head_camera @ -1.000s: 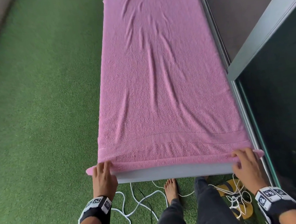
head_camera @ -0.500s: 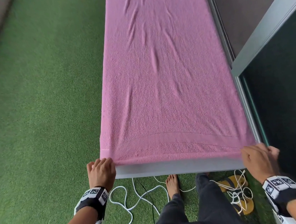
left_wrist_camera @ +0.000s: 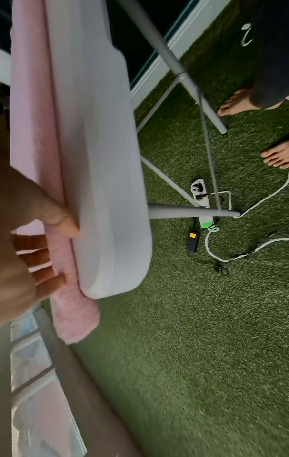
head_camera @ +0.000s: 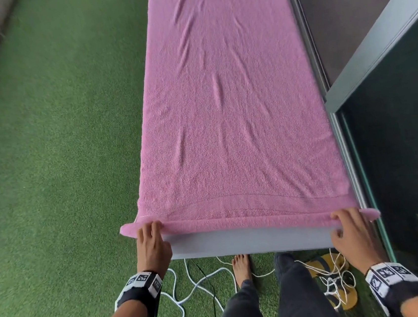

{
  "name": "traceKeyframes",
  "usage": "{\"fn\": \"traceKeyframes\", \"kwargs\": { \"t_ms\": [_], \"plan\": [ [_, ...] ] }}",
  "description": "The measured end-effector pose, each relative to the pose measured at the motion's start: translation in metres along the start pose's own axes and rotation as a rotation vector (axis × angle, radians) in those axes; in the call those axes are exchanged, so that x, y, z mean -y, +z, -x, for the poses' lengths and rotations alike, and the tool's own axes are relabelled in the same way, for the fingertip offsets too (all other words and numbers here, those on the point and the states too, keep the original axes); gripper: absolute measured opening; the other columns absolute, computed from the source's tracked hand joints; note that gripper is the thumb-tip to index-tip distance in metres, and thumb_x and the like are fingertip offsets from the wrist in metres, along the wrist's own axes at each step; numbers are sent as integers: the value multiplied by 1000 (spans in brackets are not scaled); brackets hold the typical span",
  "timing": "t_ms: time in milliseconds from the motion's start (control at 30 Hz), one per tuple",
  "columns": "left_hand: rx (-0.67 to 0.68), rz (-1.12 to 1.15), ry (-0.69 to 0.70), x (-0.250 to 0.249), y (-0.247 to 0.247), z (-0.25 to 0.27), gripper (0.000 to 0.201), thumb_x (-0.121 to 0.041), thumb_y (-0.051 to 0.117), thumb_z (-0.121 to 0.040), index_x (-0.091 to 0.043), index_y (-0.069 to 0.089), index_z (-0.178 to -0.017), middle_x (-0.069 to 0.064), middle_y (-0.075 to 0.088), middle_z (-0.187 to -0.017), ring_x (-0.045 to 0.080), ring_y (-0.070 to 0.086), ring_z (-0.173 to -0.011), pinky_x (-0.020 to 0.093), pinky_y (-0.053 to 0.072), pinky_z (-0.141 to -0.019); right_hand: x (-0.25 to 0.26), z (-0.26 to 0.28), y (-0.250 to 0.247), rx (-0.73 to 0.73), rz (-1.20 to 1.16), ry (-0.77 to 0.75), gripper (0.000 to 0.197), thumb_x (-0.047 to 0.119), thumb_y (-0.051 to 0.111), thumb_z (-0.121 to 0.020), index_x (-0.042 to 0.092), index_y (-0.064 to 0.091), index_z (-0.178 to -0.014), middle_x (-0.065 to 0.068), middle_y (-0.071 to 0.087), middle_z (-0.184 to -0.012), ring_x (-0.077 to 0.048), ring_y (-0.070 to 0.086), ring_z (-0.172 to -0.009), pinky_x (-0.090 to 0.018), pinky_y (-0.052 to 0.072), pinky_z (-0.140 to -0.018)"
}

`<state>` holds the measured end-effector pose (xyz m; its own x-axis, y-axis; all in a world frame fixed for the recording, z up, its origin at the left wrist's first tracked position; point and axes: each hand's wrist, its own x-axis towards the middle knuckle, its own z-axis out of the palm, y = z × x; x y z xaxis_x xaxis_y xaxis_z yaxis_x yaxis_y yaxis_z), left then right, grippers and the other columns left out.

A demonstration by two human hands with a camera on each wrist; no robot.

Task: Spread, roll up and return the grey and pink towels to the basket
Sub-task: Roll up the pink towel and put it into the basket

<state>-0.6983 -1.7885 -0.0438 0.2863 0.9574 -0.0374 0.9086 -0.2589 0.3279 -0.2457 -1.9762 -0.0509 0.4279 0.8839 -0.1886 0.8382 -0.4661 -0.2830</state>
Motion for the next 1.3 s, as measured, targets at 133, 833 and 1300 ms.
{"fn": "traceKeyframes", "kwargs": {
  "t_ms": [133,833,1300],
  "plan": [
    [-36,-19,-3,12,-2,-10,35,-1,65,-73,-6,64,-107,12,62,-105,33,55,-96,44,44,-86,8,-11,-8,-110,-110,45,35,-14,69,-72,4,72,-102,-13,68,-104,-33,61,-96,-50,52,-87],
    [133,-53,98,14,-10,-61,39,-10,47,-62,-9,52,-101,9,55,-92,26,45,-83,39,43,-76,8,-59,-22,-71,16,-101,38,-6,74,-65,11,70,-98,-6,68,-100,-30,61,-91,-47,49,-82],
    [26,-175,83,-3,-22,-102,22,-9,37,-73,-11,51,-90,9,49,-83,28,45,-73,46,43,-67,21,-98,-32,-45,-16,-87,34,1,72,-70,25,47,-77,7,45,-78,-22,48,-71,-39,45,-60]
  ]
}}
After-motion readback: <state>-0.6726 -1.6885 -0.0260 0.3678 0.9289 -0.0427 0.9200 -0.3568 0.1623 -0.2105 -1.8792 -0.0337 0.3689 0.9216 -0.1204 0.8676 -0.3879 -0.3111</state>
